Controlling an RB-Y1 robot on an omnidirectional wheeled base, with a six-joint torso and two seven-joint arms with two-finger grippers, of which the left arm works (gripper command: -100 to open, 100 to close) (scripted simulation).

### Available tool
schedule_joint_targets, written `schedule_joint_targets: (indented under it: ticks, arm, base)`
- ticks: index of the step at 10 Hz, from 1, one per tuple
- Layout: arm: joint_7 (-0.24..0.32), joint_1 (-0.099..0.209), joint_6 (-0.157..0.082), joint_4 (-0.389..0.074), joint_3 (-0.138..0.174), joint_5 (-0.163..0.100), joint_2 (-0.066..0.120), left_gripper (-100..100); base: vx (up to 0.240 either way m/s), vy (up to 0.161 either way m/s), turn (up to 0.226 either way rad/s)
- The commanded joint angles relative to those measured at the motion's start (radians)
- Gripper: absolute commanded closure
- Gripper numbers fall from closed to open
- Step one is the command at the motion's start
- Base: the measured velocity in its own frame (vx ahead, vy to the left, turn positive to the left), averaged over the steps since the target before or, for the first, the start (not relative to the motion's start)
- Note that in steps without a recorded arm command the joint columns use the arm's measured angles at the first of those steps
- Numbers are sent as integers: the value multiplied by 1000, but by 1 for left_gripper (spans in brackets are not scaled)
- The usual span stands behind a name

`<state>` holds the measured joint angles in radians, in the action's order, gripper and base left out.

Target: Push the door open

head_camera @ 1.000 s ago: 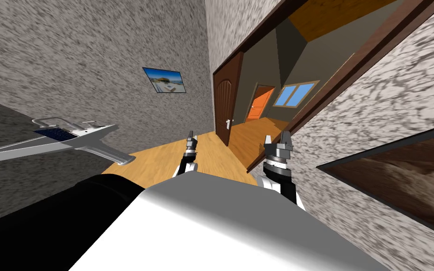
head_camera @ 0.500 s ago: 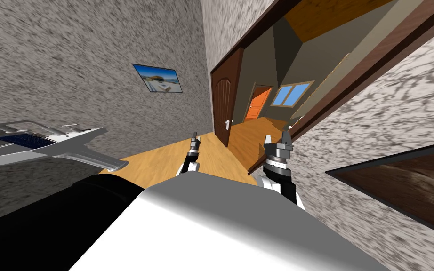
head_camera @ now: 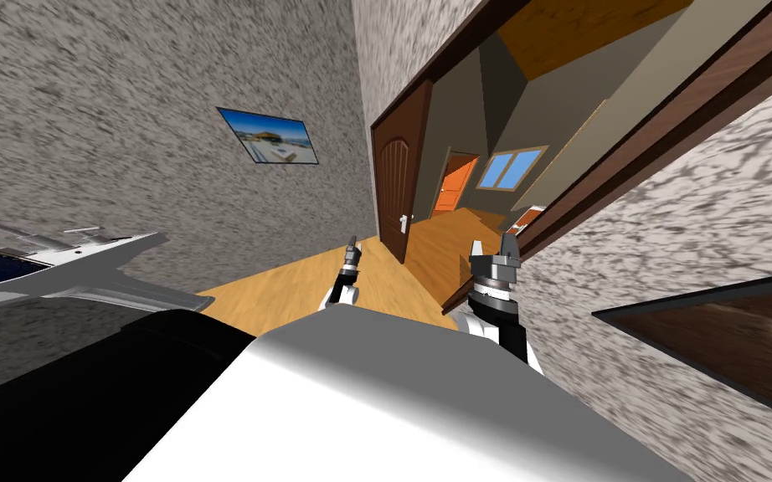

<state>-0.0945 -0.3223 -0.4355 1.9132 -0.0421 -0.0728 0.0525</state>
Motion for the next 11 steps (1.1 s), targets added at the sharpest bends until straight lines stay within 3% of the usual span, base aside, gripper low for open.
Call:
schedule_joint_targets:
  ticks: [1, 11]
  arm:
    - [6, 21, -2, -33, -7, -2, 6, -100]
    - [41, 174, -17, -266, -61, -12, 34, -100]
  base:
    - [95, 56, -51]
    - [96, 70, -76]
